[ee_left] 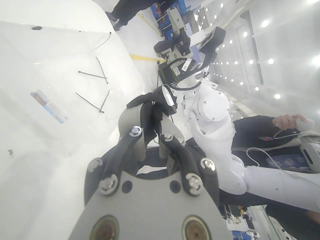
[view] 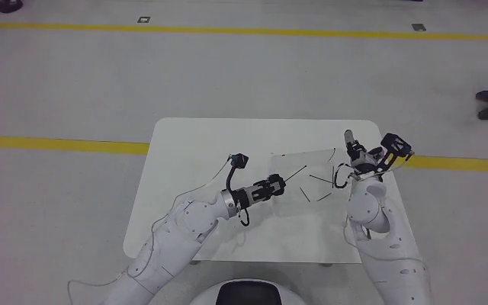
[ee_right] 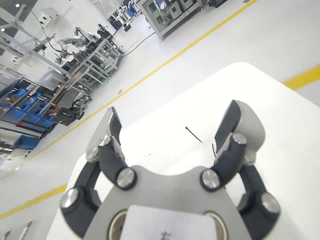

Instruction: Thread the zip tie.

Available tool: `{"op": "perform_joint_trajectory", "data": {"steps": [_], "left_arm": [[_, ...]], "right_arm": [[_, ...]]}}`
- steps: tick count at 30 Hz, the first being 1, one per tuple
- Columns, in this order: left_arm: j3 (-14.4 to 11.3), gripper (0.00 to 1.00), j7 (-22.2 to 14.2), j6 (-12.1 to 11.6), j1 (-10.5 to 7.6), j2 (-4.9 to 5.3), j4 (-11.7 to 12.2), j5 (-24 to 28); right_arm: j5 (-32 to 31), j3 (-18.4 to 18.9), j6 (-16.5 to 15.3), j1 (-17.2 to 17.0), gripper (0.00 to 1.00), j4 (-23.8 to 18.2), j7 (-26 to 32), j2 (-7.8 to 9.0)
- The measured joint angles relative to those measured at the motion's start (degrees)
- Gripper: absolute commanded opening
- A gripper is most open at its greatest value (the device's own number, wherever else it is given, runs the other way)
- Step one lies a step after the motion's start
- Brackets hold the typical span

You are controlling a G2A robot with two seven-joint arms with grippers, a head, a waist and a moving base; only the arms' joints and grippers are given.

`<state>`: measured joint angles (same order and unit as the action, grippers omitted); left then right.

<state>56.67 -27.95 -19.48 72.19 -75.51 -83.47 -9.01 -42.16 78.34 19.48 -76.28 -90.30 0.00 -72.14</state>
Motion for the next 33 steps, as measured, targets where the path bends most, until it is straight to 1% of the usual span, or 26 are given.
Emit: {"op": "perform_joint_trajectory", "data": {"steps": [1, 2, 3, 4, 5, 6, 7, 8, 10, 12, 13, 15, 17, 18, 30, 33], "left_arm": [[0.0, 0.00, 0.0, 0.0, 0.00, 0.00, 0.0, 0.0], [0.0, 0.00, 0.0, 0.0, 0.00, 0.00, 0.0, 0.0], [0.0, 0.00, 0.0, 0.0, 0.00, 0.00, 0.0, 0.0], [0.0, 0.00, 0.0, 0.0, 0.00, 0.00, 0.0, 0.0], [0.0, 0.00, 0.0, 0.0, 0.00, 0.00, 0.0, 0.0], [0.0, 0.00, 0.0, 0.0, 0.00, 0.00, 0.0, 0.0], [0.0, 0.00, 0.0, 0.0, 0.00, 0.00, 0.0, 0.0], [0.0, 0.00, 0.0, 0.0, 0.00, 0.00, 0.0, 0.0], [0.0, 0.00, 0.0, 0.0, 0.00, 0.00, 0.0, 0.0], [0.0, 0.00, 0.0, 0.0, 0.00, 0.00, 0.0, 0.0], [0.0, 0.00, 0.0, 0.0, 0.00, 0.00, 0.0, 0.0], [0.0, 0.00, 0.0, 0.0, 0.00, 0.00, 0.0, 0.0], [0.0, 0.00, 0.0, 0.0, 0.00, 0.00, 0.0, 0.0], [0.0, 0.00, 0.0, 0.0, 0.00, 0.00, 0.0, 0.0], [0.0, 0.00, 0.0, 0.0, 0.00, 0.00, 0.0, 0.0], [0.0, 0.00, 0.0, 0.0, 0.00, 0.00, 0.0, 0.0]], "right_arm": [[-1.7, 0.0, 0.0, 0.8, 0.98, 0.8, 1.1, -0.48], [-3.6, 0.1, 0.0, 1.6, 0.84, 1.7, 2.3, -0.99], [-6.5, 0.4, 0.0, 2.6, 0.80, 2.9, 4.0, -1.72], [-8.5, 0.8, 0.0, 3.2, 0.82, 3.5, 5.1, -2.33], [-10.3, 1.3, 0.0, 3.6, 0.88, 4.0, 6.4, -2.97], [-12.5, 1.9, 0.0, 3.9, 0.90, 4.2, 8.2, -3.86], [-14.1, 2.4, 0.0, 4.1, 0.87, 4.1, 9.6, -4.51], [-15.8, 2.9, 0.0, 4.1, 0.89, 4.0, 11.1, -5.15], [-19.9, 4.0, 0.0, 4.2, 1.00, 3.5, 14.3, -6.63], [-24.1, 4.7, 0.0, 4.7, 0.95, 3.6, 17.9, -8.10], [-26.0, 4.9, 0.0, 5.0, 1.00, 3.6, 19.7, -8.70], [-30.2, 5.3, 0.0, 5.6, 1.00, 3.7, 23.2, -10.08], [-32.8, 5.6, 0.0, 6.2, 1.00, 3.8, 25.3, -11.11], [-33.4, 5.7, 0.0, 6.3, 1.00, 3.8, 25.8, -11.33], [-33.3, 5.7, 0.0, 6.3, 1.00, 3.8, 25.7, -11.28], [-33.2, 5.5, -0.6, 6.3, 1.00, 4.3, 25.6, -11.27]]}}
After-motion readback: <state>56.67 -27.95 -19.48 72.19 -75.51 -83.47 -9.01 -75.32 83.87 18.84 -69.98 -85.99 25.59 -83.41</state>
